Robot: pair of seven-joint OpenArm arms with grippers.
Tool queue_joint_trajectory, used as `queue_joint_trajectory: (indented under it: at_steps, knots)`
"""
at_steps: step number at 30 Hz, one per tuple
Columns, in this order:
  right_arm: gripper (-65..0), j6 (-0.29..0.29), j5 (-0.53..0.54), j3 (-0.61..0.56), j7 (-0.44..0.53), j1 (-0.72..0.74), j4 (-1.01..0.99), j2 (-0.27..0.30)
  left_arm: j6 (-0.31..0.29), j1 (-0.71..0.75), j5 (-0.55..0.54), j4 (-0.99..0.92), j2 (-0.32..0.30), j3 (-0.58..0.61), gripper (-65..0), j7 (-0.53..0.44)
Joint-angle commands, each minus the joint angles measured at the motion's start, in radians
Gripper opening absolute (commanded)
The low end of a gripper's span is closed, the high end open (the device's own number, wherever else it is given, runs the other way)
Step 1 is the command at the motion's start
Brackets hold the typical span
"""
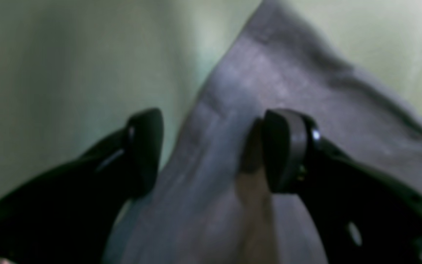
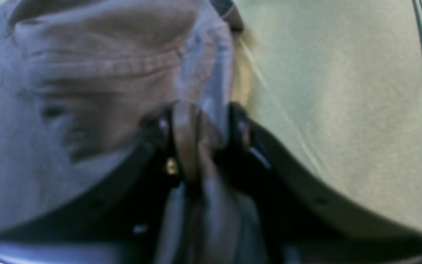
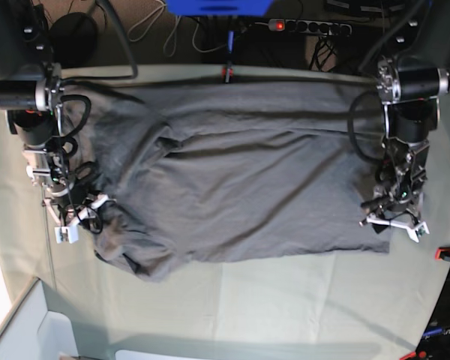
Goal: Layout the t-shirt on the table in an organized manner, then fold the t-shirt properly
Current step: 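Reach both grippers across the shirt and grasp its opposite edge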
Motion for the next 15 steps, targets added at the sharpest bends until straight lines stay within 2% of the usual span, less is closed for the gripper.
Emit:
queue_joint_trajectory:
  at_steps: [1, 3, 4, 10, 14, 15]
  knots:
    - [-57.8, 0.023, -0.009, 0.0, -0.045, 0.008, 0.002, 0.005, 0.002, -0.031, -0.008, 0.004, -0.012, 0.019, -29.0, 0.014]
    - [-64.4, 0.023, -0.009, 0.0, -0.045, 0.007, 0.002, 0.005, 0.0, -0.031, -0.008, 0.001, -0.013, 0.065, -36.8, 0.01]
    - [-65.0, 0.023, -0.009, 0.0, -0.046, 0.007, 0.002, 0.005, 0.0, -0.031, -0.01, 0.001, -0.013, 0.083, -40.1, 0.01]
    - [-65.0, 0.023, -0.009, 0.0, -0.109, 0.007, 0.008, 0.008, 0.0, -0.035, -0.018, 0.024, -0.012, 0.117, -48.3, 0.01]
    - [-65.0, 0.025, -0.009, 0.0, -0.101, -0.019, 0.013, 0.016, 0.005, 0.014, -0.019, 0.146, -0.013, 0.111, -65.0, 0.016]
    - [-65.0, 0.026, -0.009, 0.003, -0.101, -0.027, 0.025, 0.02, 0.006, 0.028, -0.019, 0.179, -0.013, 0.111, -65.0, 0.017]
